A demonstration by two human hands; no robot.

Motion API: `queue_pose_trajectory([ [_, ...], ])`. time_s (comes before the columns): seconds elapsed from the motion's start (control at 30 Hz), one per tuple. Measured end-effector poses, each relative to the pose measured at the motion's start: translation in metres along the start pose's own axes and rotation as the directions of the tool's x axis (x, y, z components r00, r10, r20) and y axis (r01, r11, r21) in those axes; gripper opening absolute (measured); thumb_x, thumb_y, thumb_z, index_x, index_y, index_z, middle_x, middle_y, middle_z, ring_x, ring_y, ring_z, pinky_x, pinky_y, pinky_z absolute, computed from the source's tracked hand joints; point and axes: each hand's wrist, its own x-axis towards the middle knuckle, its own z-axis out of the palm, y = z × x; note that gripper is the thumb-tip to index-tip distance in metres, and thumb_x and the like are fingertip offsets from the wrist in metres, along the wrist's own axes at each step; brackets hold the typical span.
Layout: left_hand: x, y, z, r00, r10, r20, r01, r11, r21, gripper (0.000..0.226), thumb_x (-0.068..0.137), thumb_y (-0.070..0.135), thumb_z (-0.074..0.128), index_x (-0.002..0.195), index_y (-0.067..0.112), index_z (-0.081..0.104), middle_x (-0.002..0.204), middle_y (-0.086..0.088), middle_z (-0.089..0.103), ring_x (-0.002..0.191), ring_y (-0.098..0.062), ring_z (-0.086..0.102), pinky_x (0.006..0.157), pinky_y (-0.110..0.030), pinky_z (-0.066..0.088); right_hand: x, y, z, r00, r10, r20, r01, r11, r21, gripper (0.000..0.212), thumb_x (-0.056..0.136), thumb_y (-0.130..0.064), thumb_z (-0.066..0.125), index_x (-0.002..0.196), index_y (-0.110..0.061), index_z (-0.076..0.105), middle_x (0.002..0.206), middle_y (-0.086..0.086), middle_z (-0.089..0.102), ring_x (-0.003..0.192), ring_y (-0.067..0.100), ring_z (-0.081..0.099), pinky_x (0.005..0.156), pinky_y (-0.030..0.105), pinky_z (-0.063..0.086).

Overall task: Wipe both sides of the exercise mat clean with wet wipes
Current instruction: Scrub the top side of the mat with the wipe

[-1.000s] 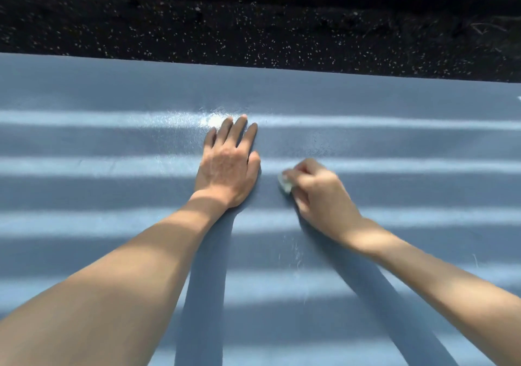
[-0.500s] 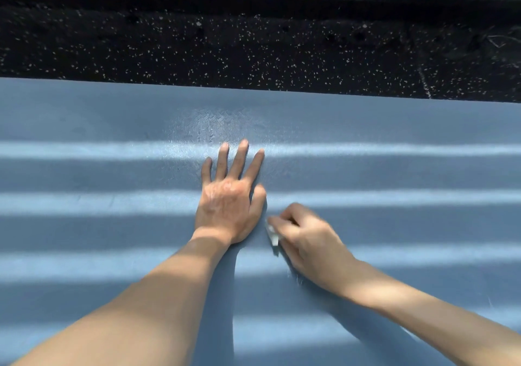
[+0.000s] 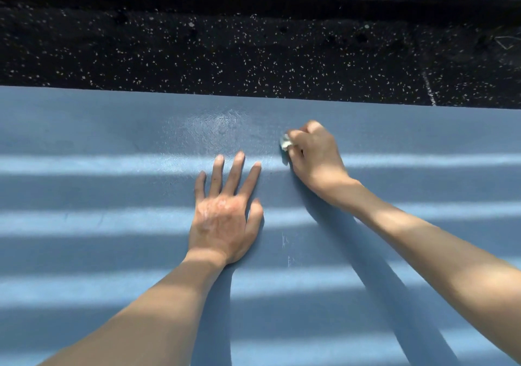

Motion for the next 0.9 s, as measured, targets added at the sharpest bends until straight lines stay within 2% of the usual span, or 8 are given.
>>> queue_pose_trajectory([
  [0.13, 0.002, 0.0, -0.001, 1.0, 0.005, 0.012, -0.005, 1.0, 0.02, 0.062, 0.086, 0.035, 0.035, 0.146, 0.021, 0.047, 0.157, -0.007, 0.037, 0.142, -0.038, 0.033, 0.111, -0.058, 0.025, -0.047, -0.017, 0.005, 0.942, -0.268, 0.201, 0.252, 0.962, 0.102, 0.03, 0.09, -0.021, 0.039, 0.088, -0.006, 0.064, 0.083, 0.011, 0.05, 0.069, 0.031, 0.056, 0.062, 0.035, 0.05],
  [0.3, 0.001, 0.0, -0.002, 1.0, 0.003, 0.021, -0.004, 1.0, 0.024, 0.062, 0.087, 0.036, 0.035, 0.145, 0.021, 0.048, 0.156, -0.007, 0.037, 0.143, -0.037, 0.032, 0.111, -0.057, 0.025, 0.036, 0.0, -0.003, 1.0, -0.018, -0.011, 0.018, 1.0, -0.01, 0.019, 0.089, -0.005, 0.051, 0.09, -0.004, 0.07, 0.089, 0.014, 0.054, 0.081, 0.033, 0.058, 0.067, 0.028, 0.04],
  [0.47, 0.002, 0.0, -0.002, 1.0, 0.002, 0.023, -0.002, 1.0, 0.031, 0.062, 0.087, 0.036, 0.035, 0.145, 0.021, 0.048, 0.156, -0.007, 0.038, 0.142, -0.038, 0.033, 0.111, -0.058, 0.027, -0.015, -0.008, 0.005, 0.967, -0.187, 0.174, 0.187, 0.982, 0.02, 0.03, 0.093, -0.013, 0.042, 0.105, 0.0, 0.066, 0.098, 0.017, 0.054, 0.085, 0.027, 0.054, 0.071, 0.029, 0.039],
  [0.53, 0.001, 0.001, -0.002, 1.0, 0.005, 0.02, -0.006, 0.999, 0.033, 0.062, 0.086, 0.036, 0.035, 0.145, 0.02, 0.048, 0.156, -0.007, 0.038, 0.142, -0.038, 0.034, 0.111, -0.058, 0.027, 0.026, -0.001, -0.001, 0.993, -0.086, 0.085, 0.088, 0.996, -0.01, 0.023, 0.089, -0.007, 0.046, 0.092, -0.002, 0.069, 0.092, 0.015, 0.054, 0.08, 0.03, 0.056, 0.067, 0.027, 0.037],
  [0.6, 0.001, 0.0, -0.002, 1.0, 0.006, 0.018, -0.007, 1.0, 0.027, 0.062, 0.086, 0.036, 0.034, 0.145, 0.02, 0.048, 0.156, -0.007, 0.038, 0.142, -0.038, 0.033, 0.111, -0.058, 0.025, 0.061, 0.006, -0.005, 0.999, 0.011, -0.047, -0.007, 0.996, 0.084, 0.022, 0.086, -0.006, 0.046, 0.084, -0.003, 0.068, 0.085, 0.004, 0.049, 0.073, 0.018, 0.053, 0.062, 0.024, 0.033],
  [0.67, 0.002, 0.0, -0.001, 1.0, 0.008, 0.019, -0.008, 0.999, 0.033, 0.062, 0.086, 0.036, 0.034, 0.145, 0.02, 0.048, 0.156, -0.007, 0.038, 0.142, -0.038, 0.033, 0.111, -0.057, 0.024, 0.059, 0.006, -0.001, 0.997, -0.025, -0.079, 0.03, 0.998, 0.056, 0.021, 0.085, -0.003, 0.046, 0.08, -0.004, 0.066, 0.083, -0.002, 0.044, 0.069, 0.012, 0.046, 0.061, 0.023, 0.032],
  [0.77, 0.001, 0.0, -0.001, 1.0, 0.004, 0.024, -0.005, 1.0, 0.027, 0.062, 0.086, 0.036, 0.035, 0.145, 0.021, 0.047, 0.156, -0.007, 0.037, 0.143, -0.037, 0.032, 0.111, -0.058, 0.024, 0.037, 0.008, 0.004, 0.989, -0.149, 0.007, 0.149, 0.988, 0.047, 0.021, 0.085, 0.001, 0.048, 0.082, -0.005, 0.068, 0.086, 0.002, 0.044, 0.071, 0.017, 0.046, 0.064, 0.023, 0.034],
  [0.9, 0.0, -0.001, -0.001, 1.0, 0.005, 0.016, -0.006, 1.0, 0.031, 0.062, 0.086, 0.036, 0.035, 0.146, 0.021, 0.046, 0.156, -0.006, 0.037, 0.142, -0.037, 0.032, 0.111, -0.057, 0.023, 0.081, 0.017, -0.008, 0.993, 0.106, -0.041, -0.104, 0.993, 0.05, 0.026, 0.087, -0.001, 0.042, 0.085, -0.004, 0.068, 0.091, 0.004, 0.044, 0.08, 0.019, 0.046, 0.059, 0.024, 0.025],
])
